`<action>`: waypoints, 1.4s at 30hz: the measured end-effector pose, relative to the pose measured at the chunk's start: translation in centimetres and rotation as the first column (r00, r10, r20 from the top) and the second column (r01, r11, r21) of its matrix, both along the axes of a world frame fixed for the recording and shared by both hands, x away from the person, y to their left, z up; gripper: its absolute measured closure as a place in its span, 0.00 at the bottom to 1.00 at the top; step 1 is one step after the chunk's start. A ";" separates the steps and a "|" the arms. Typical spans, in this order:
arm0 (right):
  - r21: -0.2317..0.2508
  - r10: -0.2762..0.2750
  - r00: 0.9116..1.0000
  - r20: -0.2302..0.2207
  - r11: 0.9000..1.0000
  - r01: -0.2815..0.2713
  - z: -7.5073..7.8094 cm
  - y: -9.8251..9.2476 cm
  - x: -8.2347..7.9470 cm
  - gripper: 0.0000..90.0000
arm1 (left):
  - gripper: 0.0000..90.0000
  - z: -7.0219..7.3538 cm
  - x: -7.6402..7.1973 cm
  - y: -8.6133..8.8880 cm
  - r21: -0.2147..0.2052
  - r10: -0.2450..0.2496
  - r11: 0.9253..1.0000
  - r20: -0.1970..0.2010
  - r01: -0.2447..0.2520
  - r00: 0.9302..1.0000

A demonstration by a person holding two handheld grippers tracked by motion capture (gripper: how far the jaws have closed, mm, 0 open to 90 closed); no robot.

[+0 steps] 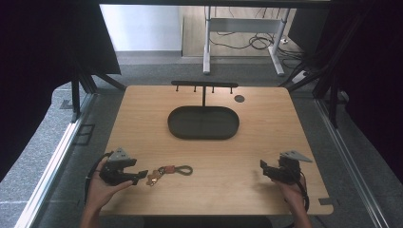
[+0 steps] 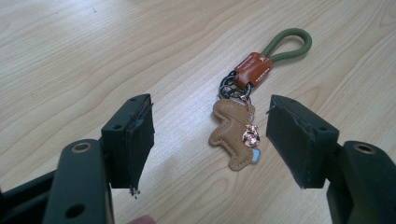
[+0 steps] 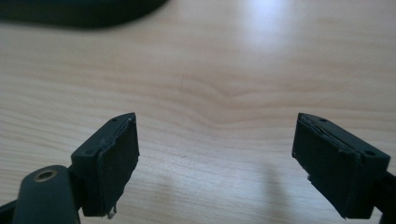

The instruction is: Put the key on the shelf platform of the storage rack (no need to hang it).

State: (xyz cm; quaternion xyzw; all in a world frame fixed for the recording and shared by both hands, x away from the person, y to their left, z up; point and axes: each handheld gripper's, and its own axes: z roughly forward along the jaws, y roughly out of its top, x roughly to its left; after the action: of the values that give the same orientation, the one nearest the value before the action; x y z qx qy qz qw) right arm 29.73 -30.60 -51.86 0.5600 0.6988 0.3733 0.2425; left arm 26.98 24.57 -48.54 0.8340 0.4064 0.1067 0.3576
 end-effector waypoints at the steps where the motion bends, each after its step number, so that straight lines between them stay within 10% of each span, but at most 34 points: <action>1: 0.013 -0.003 1.000 0.012 1.000 0.002 0.3 -0.4 -0.3 0.18 | 0.36 0.0 0.0 0.0 0.004 -0.002 1.000 -0.001 0.002 1.000; 33: 0.057 0.143 0.989 0.022 0.988 -0.144 0.3 -1.1 0.1 0.19 | 0.36 -0.7 0.1 -0.6 0.027 -0.043 0.999 -0.033 0.044 0.999; 42: 0.050 0.156 0.987 0.028 0.986 -0.157 0.2 -0.9 -0.3 0.22 | 0.34 0.6 -0.5 -0.3 -0.035 -0.083 0.996 -0.008 0.083 0.997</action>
State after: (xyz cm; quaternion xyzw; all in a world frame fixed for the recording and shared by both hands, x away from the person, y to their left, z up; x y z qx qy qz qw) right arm 29.45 -31.49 -51.70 0.5050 0.7276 0.4162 0.2061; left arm 26.48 24.30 -47.91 0.8442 0.3750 0.0809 0.3745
